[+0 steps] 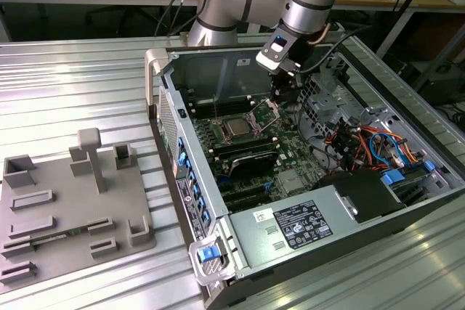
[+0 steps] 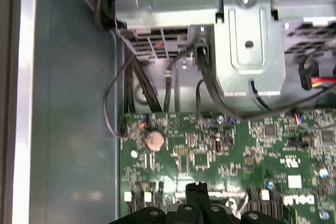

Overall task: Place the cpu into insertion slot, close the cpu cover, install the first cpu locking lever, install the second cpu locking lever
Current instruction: 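Close the cpu cover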

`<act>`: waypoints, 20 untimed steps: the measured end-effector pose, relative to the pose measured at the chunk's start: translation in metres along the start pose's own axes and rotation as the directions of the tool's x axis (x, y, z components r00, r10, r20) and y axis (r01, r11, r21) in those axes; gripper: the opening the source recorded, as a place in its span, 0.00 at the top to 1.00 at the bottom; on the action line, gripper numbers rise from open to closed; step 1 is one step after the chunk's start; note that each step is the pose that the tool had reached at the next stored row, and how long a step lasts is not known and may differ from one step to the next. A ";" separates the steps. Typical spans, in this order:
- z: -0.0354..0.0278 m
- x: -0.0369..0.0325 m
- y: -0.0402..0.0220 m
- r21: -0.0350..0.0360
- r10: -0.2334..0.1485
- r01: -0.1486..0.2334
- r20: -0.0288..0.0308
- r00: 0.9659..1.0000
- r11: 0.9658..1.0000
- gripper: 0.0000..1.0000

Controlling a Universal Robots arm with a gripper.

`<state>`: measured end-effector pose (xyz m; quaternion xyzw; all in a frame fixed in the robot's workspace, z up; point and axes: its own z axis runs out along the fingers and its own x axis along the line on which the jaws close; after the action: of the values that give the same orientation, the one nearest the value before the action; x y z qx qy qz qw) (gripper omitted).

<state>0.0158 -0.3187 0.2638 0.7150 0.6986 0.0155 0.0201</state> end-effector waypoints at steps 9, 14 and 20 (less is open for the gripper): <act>0.0113 0.0037 0.0168 0.005 -0.025 0.025 0.001 1.000 1.000 0.89; 0.0154 0.0028 0.0167 0.030 -0.057 0.057 0.002 0.998 0.998 0.89; 0.0219 -0.0032 0.0172 0.050 -0.057 0.057 0.002 0.998 0.997 0.89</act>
<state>0.0339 -0.3225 0.2428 0.6952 0.7188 -0.0039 0.0041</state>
